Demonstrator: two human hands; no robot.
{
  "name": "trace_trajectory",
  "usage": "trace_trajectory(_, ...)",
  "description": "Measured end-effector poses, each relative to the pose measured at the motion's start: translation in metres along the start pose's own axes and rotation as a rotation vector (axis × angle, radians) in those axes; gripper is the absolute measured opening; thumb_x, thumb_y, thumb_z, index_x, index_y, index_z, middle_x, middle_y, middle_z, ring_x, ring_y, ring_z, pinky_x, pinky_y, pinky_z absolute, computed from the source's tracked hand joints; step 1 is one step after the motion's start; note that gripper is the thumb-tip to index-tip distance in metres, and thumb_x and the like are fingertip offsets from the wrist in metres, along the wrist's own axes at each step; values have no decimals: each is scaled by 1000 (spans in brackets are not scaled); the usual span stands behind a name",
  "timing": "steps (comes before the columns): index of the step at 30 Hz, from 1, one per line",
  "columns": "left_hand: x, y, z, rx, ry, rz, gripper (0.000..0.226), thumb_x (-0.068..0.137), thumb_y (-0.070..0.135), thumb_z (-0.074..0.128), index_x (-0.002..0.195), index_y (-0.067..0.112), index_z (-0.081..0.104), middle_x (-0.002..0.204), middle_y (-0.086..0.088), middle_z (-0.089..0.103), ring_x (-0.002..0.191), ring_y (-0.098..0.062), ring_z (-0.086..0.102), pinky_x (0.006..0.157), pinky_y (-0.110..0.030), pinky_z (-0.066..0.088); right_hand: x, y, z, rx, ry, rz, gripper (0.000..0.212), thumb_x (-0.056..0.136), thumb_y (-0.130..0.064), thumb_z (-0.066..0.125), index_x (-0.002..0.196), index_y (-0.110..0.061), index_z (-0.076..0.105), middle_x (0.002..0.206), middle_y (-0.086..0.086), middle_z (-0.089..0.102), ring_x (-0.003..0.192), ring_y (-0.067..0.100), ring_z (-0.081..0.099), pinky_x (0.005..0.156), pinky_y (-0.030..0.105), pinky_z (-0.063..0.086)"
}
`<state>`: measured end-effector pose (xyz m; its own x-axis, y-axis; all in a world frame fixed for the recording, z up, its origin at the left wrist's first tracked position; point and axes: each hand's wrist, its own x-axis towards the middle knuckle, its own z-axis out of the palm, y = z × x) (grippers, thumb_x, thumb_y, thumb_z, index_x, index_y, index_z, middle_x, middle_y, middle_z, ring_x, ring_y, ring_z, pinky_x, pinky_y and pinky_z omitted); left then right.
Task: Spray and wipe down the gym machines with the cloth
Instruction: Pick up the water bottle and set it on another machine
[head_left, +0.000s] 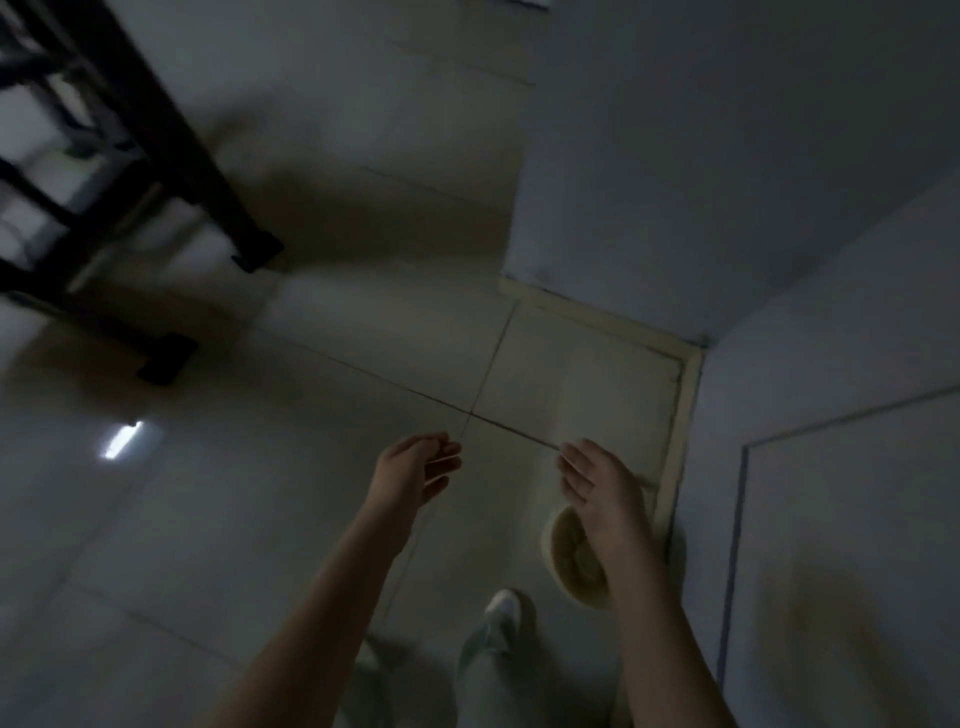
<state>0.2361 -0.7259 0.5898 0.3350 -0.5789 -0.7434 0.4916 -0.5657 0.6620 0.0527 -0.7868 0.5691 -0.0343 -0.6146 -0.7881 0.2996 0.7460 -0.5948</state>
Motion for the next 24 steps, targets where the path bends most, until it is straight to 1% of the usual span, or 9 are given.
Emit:
trace_trajectory(2, -4, 22, -38, -90, 45, 42, 23, 97, 5, 39, 93, 11, 61, 86, -4, 68, 76, -15, 64, 73, -27, 44, -15, -2, 49, -92, -67, -55, 31, 98, -16, 44, 126, -5, 52, 101, 7, 65, 91, 19, 62, 74, 28, 47)
trace_trajectory(5, -11, 47, -104, -196, 90, 100, 23, 97, 5, 39, 94, 10, 61, 88, -5, 68, 80, -17, 63, 77, -29, 45, -48, 8, 127, -189, -158, -134, 17, 97, -14, 47, 109, -11, 58, 95, 6, 66, 82, 16, 63, 71, 27, 47)
trace_trajectory(7, -16, 57, -142, -258, 121, 112, 24, 97, 6, 39, 92, 12, 62, 88, -4, 68, 79, -16, 64, 77, -29, 46, -71, 19, 169, -206, -224, -166, 11, 96, -12, 47, 98, -13, 58, 89, 5, 66, 78, 16, 63, 70, 26, 45)
trace_trajectory(11, -35, 73, -243, -412, 203, 131, 23, 97, 7, 40, 93, 12, 62, 88, -3, 69, 80, -15, 65, 78, -28, 46, -127, 63, 261, -296, -355, -210, 19, 96, -8, 46, 85, -17, 59, 80, 2, 68, 73, 14, 64, 67, 25, 45)
trace_trajectory(14, -54, 97, -322, -454, 259, 201, 22, 97, 6, 40, 96, 10, 61, 90, -4, 69, 82, -16, 65, 81, -29, 46, -164, 100, 328, -377, -443, -260, 24, 95, -4, 46, 80, -16, 59, 66, -5, 69, 65, 10, 64, 65, 25, 45)
trace_trajectory(15, -61, 106, -350, -458, 281, 233, 21, 97, 6, 40, 96, 10, 61, 90, -4, 69, 82, -16, 64, 82, -29, 46, -177, 113, 350, -407, -477, -258, 24, 95, -3, 46, 79, -16, 59, 64, -6, 69, 65, 10, 63, 65, 25, 45)
trace_trajectory(17, -78, 121, -407, -483, 347, 299, 21, 98, 7, 41, 95, 11, 62, 90, -4, 69, 83, -17, 64, 83, -30, 46, -200, 143, 395, -466, -546, -246, 24, 95, -3, 45, 79, -15, 58, 70, -2, 68, 70, 13, 62, 66, 26, 44)
trace_trajectory(20, -94, 137, -472, -529, 434, 356, 22, 98, 7, 41, 95, 12, 62, 91, -4, 69, 86, -18, 64, 88, -33, 46, -229, 175, 450, -528, -638, -229, 24, 97, -3, 43, 82, -15, 57, 81, 4, 65, 76, 16, 60, 68, 27, 43)
trace_trajectory(24, -97, 162, -546, -575, 514, 402, 22, 97, 7, 40, 99, 11, 62, 92, -5, 69, 88, -18, 64, 90, -34, 45, -260, 208, 533, -617, -782, -264, 22, 97, -5, 42, 86, -14, 59, 86, 5, 66, 78, 16, 61, 71, 27, 44)
